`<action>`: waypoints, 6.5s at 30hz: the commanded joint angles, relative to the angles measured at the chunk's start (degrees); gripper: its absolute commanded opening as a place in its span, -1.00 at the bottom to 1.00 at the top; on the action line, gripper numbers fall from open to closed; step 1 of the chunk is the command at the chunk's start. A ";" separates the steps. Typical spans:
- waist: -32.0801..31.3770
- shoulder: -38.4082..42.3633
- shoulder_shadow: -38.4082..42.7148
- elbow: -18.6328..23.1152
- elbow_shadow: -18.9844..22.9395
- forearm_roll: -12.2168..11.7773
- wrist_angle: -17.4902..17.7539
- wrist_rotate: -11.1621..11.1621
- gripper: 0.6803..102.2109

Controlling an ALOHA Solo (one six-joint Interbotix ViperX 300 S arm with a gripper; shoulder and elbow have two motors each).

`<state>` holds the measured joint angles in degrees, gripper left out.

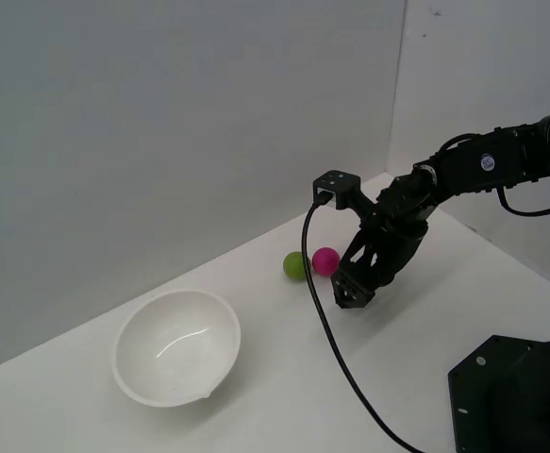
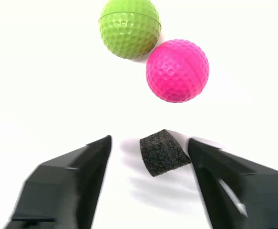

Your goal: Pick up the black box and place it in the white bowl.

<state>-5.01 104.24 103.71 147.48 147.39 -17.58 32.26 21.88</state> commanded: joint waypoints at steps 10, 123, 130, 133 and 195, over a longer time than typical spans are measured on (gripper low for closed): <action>-0.35 1.85 2.37 -0.70 -0.70 -1.14 0.26 0.88 -0.96; -31.82 -1.32 -0.88 -26.28 -26.46 -2.72 1.58 -10.20 -0.96; -32.08 -1.93 -1.49 -26.28 -26.46 -3.25 1.14 -10.20 -0.74; -32.08 -2.11 -1.67 -26.37 -26.46 -3.87 0.97 -10.20 -0.39; -16.96 12.04 12.57 -13.54 -13.71 -2.72 1.41 -6.06 0.01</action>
<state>-23.20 113.99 113.47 133.24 133.33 -19.95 33.31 14.85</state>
